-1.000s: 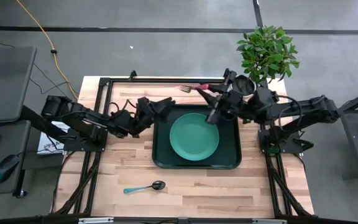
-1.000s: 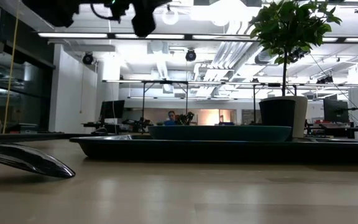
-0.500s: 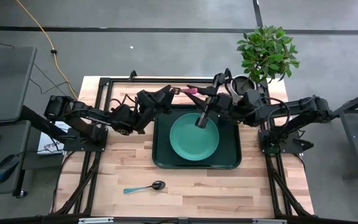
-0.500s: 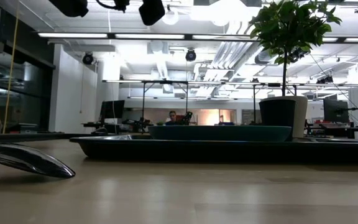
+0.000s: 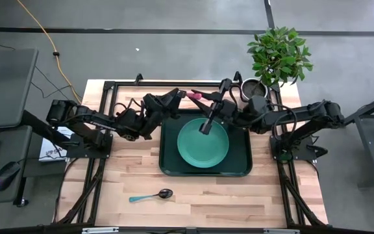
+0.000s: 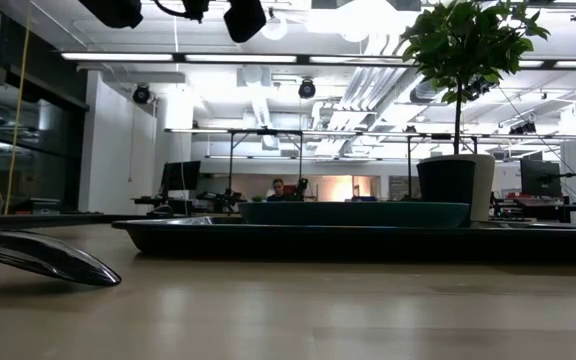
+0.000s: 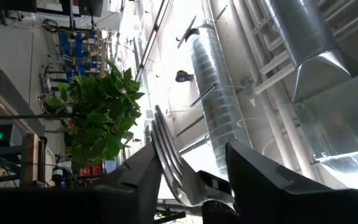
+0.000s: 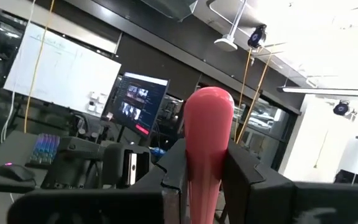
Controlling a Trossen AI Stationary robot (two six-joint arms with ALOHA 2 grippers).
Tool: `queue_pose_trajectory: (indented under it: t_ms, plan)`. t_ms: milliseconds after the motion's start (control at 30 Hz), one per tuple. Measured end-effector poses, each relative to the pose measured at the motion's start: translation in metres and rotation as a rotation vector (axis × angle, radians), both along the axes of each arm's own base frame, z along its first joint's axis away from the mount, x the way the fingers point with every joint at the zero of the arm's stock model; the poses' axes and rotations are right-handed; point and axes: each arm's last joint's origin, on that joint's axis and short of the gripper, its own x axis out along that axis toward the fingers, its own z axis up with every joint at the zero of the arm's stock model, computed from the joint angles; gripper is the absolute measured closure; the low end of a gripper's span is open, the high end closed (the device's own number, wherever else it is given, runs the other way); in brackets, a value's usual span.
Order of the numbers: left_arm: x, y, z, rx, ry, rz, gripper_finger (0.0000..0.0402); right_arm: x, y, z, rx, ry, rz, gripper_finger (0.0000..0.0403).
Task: Pick and place plate/cup/fork/spoon on tray
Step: Put the pink fork on the green serving tray
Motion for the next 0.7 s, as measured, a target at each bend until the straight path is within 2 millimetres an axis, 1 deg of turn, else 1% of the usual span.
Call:
queue_pose_trajectory:
  t_ms: [100, 300, 333, 400, 467, 600, 700]
  plan:
    - [0.000, 0.000, 0.000, -0.001, 0.002, 0.002, 0.0285, 0.000, -0.002, 0.000, -0.001, -0.001, 0.003, 0.0358]
    - [0.000, 0.000, -0.001, 0.027, 0.037, 0.022, 0.0385, -0.001, -0.002, 0.001, -0.003, -0.004, 0.006, 0.0358]
    - [0.000, 0.000, 0.000, 0.030, 0.039, 0.024, 0.0392, -0.001, -0.002, 0.001, -0.003, -0.004, 0.005, 0.0358]
    - [0.000, 0.001, 0.000, 0.042, 0.049, 0.035, 0.0393, -0.001, -0.002, 0.001, 0.001, -0.004, 0.003, 0.0351]
    - [0.000, 0.003, 0.000, 0.047, 0.055, 0.045, 0.0395, -0.001, -0.001, 0.001, 0.020, -0.005, 0.003, 0.0325]
    - [-0.003, 0.012, 0.003, 0.095, 0.045, 0.080, 0.0400, -0.001, 0.001, -0.002, 0.082, 0.021, -0.045, 0.0253]
    - [-0.008, 0.023, 0.006, 0.116, 0.014, 0.100, 0.0401, -0.011, 0.002, 0.003, 0.116, 0.027, -0.112, 0.0201]
